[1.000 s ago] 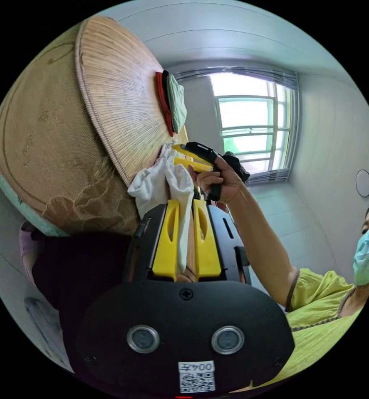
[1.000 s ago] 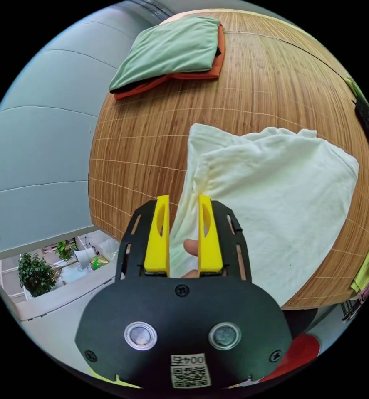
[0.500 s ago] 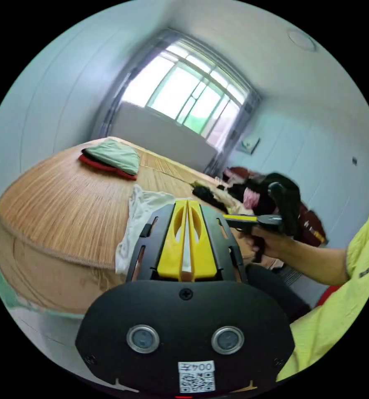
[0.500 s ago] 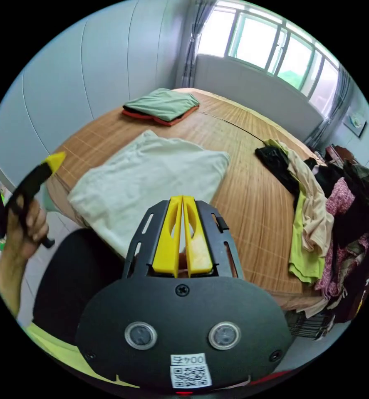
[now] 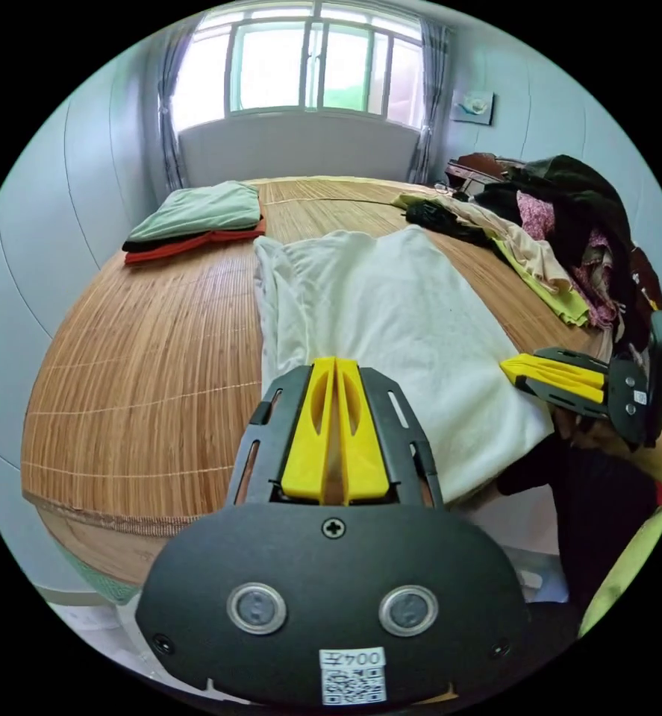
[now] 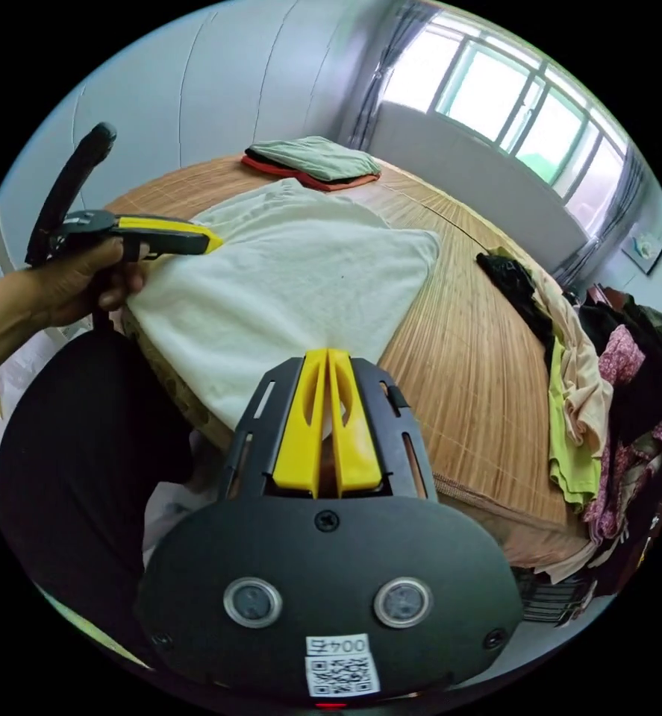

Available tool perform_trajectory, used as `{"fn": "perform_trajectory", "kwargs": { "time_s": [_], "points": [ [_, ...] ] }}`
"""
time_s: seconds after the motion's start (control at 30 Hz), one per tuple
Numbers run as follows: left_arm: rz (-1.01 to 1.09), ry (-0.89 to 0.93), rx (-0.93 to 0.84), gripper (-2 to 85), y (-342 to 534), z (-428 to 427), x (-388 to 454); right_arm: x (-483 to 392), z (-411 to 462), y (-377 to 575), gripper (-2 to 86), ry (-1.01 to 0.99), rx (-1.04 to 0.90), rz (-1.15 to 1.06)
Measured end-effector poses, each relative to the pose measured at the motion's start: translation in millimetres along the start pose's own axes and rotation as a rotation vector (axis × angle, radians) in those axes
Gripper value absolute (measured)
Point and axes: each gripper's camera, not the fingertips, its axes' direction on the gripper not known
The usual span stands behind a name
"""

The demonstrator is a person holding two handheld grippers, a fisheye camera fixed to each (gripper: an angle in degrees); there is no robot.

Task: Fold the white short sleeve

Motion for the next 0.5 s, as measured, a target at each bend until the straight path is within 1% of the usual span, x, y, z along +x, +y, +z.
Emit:
{"fn": "perform_trajectory", "kwargs": {
  "time_s": [0.03,0.07,0.13,0.2,0.27,0.37,0.43,0.5],
  "points": [
    [-0.044,0.013,-0.018,0.2,-5.7,-7.6,-4.4,14.6,-6.8,0.6,-0.4,-0.064,-0.003,0.04],
    [-0.057,0.004,0.003,0.2,-7.9,-16.1,-4.8,31.7,-18.5,4.5,-0.2,-0.106,0.04,0.096],
    [-0.098,-0.021,0.19,0.2,-15.9,-60.9,-3.9,57.8,-33.8,9.0,0.4,-0.154,0.097,0.155],
    [-0.132,0.043,0.244,0.2,-34.5,-75.6,-6.8,84.0,-38.5,3.3,1.7,-0.2,0.122,0.19],
    [-0.145,0.113,0.267,0.2,-61.7,-72.5,-8.1,121.5,-31.0,-24.2,4.2,-0.264,0.122,0.256],
    [-0.128,0.166,0.171,0.2,-116.6,-28.8,-3.9,167.0,-11.2,-76.1,5.0,-0.388,0.11,0.358],
    [-0.111,0.147,0.043,0.2,-151.9,21.5,-0.1,183.2,4.9,-109.1,4.9,-0.414,0.083,0.37],
    [-0.149,0.117,-0.025,0.1,-168.2,53.6,-7.1,196.6,26.5,-135.5,4.4,-0.436,0.047,0.393]
  ]
}}
